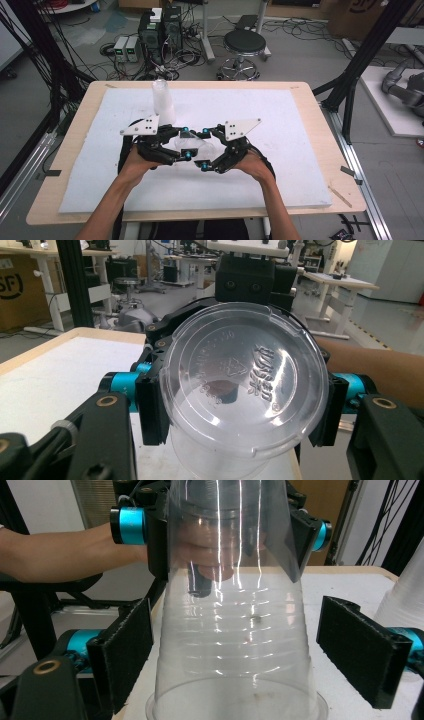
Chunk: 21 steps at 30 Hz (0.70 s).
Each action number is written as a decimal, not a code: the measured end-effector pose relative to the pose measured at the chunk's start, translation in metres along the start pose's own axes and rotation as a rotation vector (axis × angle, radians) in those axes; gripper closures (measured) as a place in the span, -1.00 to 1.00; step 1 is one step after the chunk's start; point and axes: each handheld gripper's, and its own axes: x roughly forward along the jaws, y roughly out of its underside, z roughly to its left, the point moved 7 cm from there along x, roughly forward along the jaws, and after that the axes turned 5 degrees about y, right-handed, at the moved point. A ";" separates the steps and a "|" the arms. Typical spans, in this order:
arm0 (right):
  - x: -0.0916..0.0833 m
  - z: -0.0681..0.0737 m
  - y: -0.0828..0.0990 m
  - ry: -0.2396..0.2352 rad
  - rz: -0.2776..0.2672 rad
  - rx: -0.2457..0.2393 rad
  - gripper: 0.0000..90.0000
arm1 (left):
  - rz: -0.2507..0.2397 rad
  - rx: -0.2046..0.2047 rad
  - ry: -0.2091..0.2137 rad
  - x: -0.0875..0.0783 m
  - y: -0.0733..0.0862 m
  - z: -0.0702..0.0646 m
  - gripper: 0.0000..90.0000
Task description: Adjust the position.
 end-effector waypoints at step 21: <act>0.000 0.001 0.002 0.011 0.033 -0.034 -0.20 | -0.008 -0.009 -0.001 -0.002 0.000 0.001 -0.80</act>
